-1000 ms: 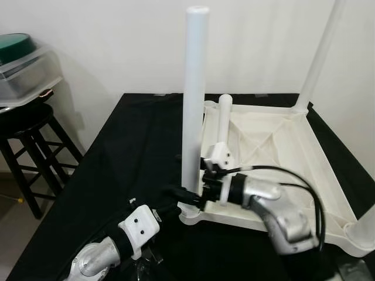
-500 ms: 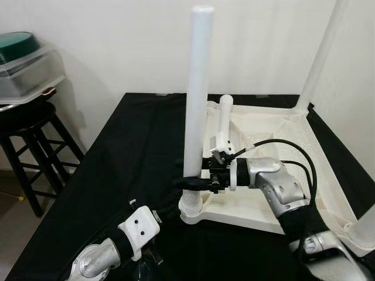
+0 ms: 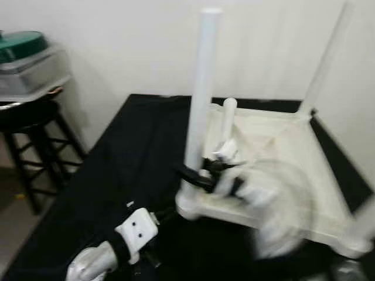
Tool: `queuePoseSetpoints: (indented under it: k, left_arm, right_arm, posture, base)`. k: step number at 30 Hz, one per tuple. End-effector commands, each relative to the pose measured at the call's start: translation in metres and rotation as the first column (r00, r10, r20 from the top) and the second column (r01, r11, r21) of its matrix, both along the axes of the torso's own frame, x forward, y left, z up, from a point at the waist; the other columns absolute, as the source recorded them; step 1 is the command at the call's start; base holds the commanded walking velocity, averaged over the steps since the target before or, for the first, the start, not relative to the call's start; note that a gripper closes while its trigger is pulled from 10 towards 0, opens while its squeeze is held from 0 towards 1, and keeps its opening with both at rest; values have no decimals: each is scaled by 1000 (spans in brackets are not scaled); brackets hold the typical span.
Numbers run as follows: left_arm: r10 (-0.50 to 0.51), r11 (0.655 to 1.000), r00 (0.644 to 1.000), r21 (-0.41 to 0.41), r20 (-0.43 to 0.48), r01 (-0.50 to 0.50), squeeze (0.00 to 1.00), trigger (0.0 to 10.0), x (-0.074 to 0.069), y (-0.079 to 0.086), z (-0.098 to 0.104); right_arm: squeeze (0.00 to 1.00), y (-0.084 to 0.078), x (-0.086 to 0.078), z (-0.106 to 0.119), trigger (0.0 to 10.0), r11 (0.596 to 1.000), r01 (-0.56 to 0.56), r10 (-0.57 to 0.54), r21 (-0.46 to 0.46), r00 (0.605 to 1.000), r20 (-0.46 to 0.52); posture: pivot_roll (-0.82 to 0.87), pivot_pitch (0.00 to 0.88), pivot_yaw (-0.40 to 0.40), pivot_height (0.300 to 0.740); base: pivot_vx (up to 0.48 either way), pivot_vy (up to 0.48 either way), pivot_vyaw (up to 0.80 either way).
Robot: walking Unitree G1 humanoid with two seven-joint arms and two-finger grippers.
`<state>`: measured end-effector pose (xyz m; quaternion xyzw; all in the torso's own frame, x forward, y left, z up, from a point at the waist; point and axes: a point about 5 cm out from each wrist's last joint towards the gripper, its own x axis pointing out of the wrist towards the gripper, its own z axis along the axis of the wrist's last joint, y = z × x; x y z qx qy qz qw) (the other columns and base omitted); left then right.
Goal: Building children table
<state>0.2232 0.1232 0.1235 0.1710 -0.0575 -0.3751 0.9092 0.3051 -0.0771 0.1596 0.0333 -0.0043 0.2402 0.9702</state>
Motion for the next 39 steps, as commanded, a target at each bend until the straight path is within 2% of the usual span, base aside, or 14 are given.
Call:
queuePoseSetpoints:
  k: [1, 4, 5, 11, 12, 15, 16, 19, 24, 26, 28, 29, 35, 39]
  left_arm:
    - [22, 1000, 1000, 17, -23, -21, 0, 10000, -1, 8, -4]
    - [28, 1000, 999, 15, -25, -27, 0, 10000, -1, 7, -6]
    - [20, 1000, 999, 20, -25, -20, 0, 10000, 0, 7, -6]
    - [38, 999, 999, 5, -26, -38, 0, 10000, 2, 7, -6]
    - [40, 999, 999, 4, -24, -40, 0, 10000, 2, 7, -6]
    - [40, 999, 999, 5, -24, -40, 0, 10000, 3, 7, -6]
    - [39, 999, 999, 7, -24, -39, 0, 10000, 3, 7, -6]
    - [37, 999, 999, 9, -25, -37, 0, 10000, 3, 7, -5]
    - [32, 999, 999, 13, -25, -32, 0, 10000, 5, 6, -5]
    - [30, 999, 999, 14, -26, -30, 0, 10000, 5, 6, -5]
    - [30, 999, 999, 14, -26, -30, 0, 10000, 5, 5, -5]
    - [30, 999, 999, 15, -27, -29, 0, 10000, 6, 5, -5]
    - [32, 999, 999, 16, -27, -32, 0, 10000, 6, 4, -5]
    - [34, 999, 999, 17, -26, -33, 0, 10000, 5, 4, -5]
  right_arm:
    - [0, -3, -16, -16, 0, 980, -51, 51, -192, 999, -5]
    - [0, 4, -23, -20, 0, 970, -193, 186, -145, 981, -64]
    - [0, -2, -17, -26, 0, 982, -172, 162, -81, 980, -119]
    - [0, -2, -17, -35, 0, 982, -172, 154, -81, 969, -190]
    - [0, -2, -18, -35, 10000, 979, -192, 175, -63, 962, -209]
    - [0, -2, -19, -34, 10000, 978, -201, 186, -49, 957, -224]
    - [1000, 1, -22, -30, 10000, 974, -227, 216, -25, 951, -221]
    - [1000, 9, -24, -20, 10000, 944, -330, 321, -23, 931, -171]
    - [1000, 13, -24, -2, 10000, 830, -554, 549, -56, 831, -85]
    - [1000, 6, -20, 6, 10000, 725, -679, 673, -115, 734, -88]
    - [1000, 2, -18, 9, 10000, 681, -721, 714, -130, 693, -101]
    - [0, -9, -3, 22, 10000, 633, -754, 750, -176, 653, -105]
    - [0, -33, 34, 43, 10000, 627, -762, 756, -159, 645, -109]
    - [0, -39, 42, 47, 10000, 612, -779, 772, -132, 626, -114]
  posture:
    - [-44, 45, -13, 740]
    - [-69, 25, 1, 740]
    - [-38, 29, -23, 740]
    - [-50, 26, -18, 740]
    - [-53, 22, -17, 740]
    - [-51, 20, -17, 740]
    - [-53, 20, -14, 740]
    - [-52, 20, -14, 740]
    - [-45, 16, -9, 740]
    - [-43, 12, -8, 740]
    - [-43, 9, -7, 740]
    - [-37, 7, -12, 740]
    - [-27, 2, -18, 740]
    - [-24, 3, -20, 740]
  base:
    - [0, 0, 0]
    - [0, 0, 0]
    - [0, 0, 0]
    - [0, 0, 0]
    - [0, 0, 0]
    - [0, 0, 0]
    - [0, 0, 0]
    - [0, 0, 0]
    - [0, 0, 0]
    - [0, 0, 0]
    - [0, 0, 0]
    - [0, 0, 0]
    - [0, 0, 0]
    - [0, 0, 0]
